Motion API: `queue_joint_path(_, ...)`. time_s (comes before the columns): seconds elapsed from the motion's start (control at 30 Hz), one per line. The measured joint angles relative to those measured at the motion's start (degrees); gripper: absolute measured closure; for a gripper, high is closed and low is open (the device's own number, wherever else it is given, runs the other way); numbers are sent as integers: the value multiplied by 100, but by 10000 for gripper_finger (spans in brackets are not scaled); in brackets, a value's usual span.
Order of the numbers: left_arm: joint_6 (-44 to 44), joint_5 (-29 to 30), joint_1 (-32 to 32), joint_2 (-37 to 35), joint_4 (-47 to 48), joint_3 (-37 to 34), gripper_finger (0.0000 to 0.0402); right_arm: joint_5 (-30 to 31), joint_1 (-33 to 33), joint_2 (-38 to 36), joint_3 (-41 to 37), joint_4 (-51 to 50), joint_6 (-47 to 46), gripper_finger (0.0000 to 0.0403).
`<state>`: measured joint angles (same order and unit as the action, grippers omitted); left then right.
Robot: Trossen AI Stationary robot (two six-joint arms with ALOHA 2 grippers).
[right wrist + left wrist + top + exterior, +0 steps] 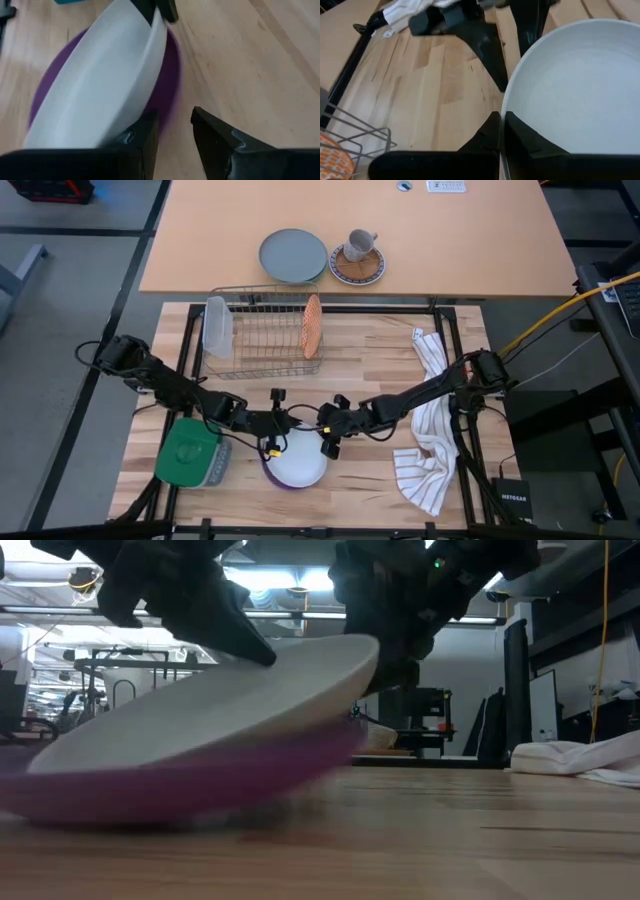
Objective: Sort dishes
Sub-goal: Put the white plate into the dish rack
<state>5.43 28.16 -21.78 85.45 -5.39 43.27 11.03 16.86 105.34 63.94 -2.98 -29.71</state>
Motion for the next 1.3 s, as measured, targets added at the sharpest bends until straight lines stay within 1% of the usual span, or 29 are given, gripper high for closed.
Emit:
queue_joint_path(0.23,73,25,2,-10,-26,2,401,39,4,133,0,-12,0,278)
queue_joint_path(0.43,113,203,-37,-284,6,0,401,59,2,34,0,-29,51,278)
queue_joint_path(0.77,590,382,-37,-1316,44,-9,401,359,5,-331,7,-175,345,278)
queue_joint_path(0.97,1025,674,-28,-1986,-60,-3,401,655,3,-701,7,-473,472,278)
queue_joint_path(1.1,1559,909,11,-2451,-67,9,401,986,0,-975,7,-785,477,278)
queue_joint_path(1.2,2094,965,146,-2791,-120,7,401,1212,0,-1155,7,-982,478,278)
queue_joint_path(1.3,2411,973,328,-3117,-227,9,401,1302,0,-1316,7,-1066,478,278)
